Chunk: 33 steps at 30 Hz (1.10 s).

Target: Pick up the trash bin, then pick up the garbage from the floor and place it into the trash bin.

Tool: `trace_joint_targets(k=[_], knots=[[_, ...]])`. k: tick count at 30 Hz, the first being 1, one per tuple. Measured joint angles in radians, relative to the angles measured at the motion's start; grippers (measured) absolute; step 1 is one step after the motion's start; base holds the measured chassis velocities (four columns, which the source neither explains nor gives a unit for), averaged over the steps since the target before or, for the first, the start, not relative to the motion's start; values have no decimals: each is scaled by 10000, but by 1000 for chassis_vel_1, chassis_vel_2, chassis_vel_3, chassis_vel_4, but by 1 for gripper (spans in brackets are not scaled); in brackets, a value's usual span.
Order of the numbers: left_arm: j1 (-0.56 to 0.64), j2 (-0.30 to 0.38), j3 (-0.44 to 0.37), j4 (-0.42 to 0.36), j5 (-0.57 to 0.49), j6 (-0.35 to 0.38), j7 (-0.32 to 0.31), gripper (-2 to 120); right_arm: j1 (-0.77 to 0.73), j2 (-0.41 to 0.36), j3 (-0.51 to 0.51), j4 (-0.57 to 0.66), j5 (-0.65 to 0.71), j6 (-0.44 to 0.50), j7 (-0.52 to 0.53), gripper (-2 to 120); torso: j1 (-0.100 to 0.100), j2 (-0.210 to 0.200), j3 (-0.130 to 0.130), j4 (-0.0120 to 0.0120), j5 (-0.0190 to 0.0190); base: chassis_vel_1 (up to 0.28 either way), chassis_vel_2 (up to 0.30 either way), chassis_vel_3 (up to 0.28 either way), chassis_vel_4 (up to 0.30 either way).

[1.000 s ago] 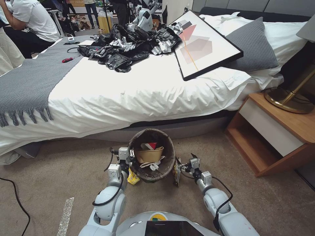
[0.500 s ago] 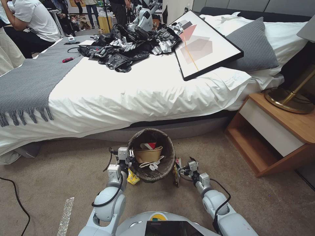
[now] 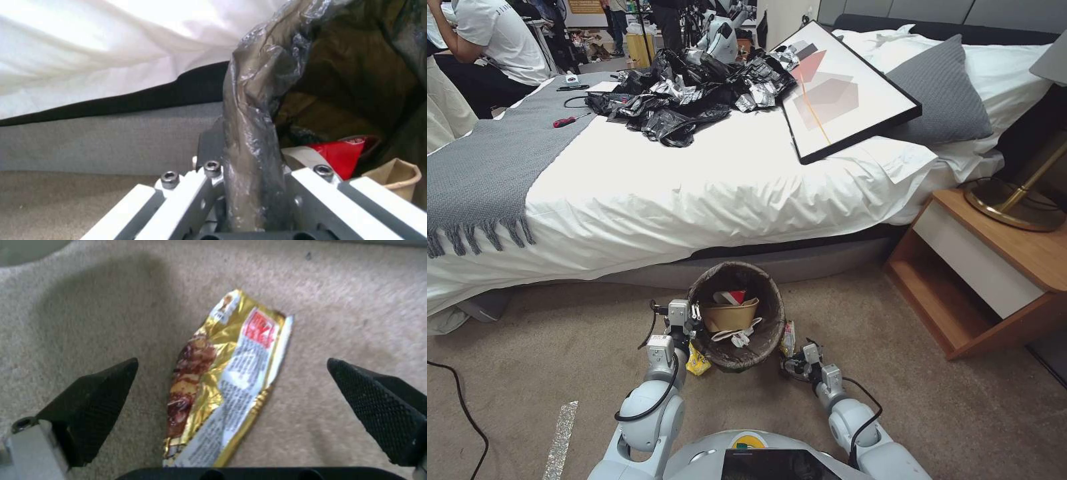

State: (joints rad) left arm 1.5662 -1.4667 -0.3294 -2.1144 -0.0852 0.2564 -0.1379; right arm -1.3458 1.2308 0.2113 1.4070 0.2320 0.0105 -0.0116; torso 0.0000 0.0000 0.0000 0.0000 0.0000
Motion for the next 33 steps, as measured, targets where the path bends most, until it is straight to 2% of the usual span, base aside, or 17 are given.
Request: trace_joint_targets(k=[14,17,20,21,25,26,29,30,32,33], knots=[[32,-33,86,-1,84,-8,10,0,861,349,-334,-1398,-97,238,68,100,0,0,0,1,0,0,0,0,0],[34,-32,84,3,89,-8,8,0,943,371,-336,-1595,-123,257,69,96,0,0,0,0,1,0,0,0,0],[1,-21,75,38,89,-8,6,0,933,359,-285,-1672,-131,341,60,82,0,0,0,0,1,0,0,0,0],[1,-21,75,38,89,-8,6,0,933,359,-285,-1672,-131,341,60,82,0,0,0,0,1,0,0,0,0],[-36,-23,70,123,84,-8,2,0,883,354,-190,-1725,-160,415,6,62,0,0,0,0,1,0,0,0,0],[-36,-23,70,123,84,-8,2,0,883,354,-190,-1725,-160,415,6,62,0,0,0,0,1,0,0,0,0],[-39,-32,93,140,84,-8,2,0,860,384,-162,-1774,-203,457,-17,49,0,0,0,-1,1,0,0,0,0],[-39,-32,93,140,84,-8,2,0,860,384,-162,-1774,-203,457,-17,49,0,0,0,-1,1,0,0,0,0],[-36,-32,91,140,83,-9,2,0,842,396,-141,-1797,-248,499,-37,39,0,0,0,0,1,0,0,0,0],[-36,-32,91,140,83,-9,2,0,842,396,-141,-1797,-248,499,-37,39,0,0,0,0,1,0,0,0,0]])
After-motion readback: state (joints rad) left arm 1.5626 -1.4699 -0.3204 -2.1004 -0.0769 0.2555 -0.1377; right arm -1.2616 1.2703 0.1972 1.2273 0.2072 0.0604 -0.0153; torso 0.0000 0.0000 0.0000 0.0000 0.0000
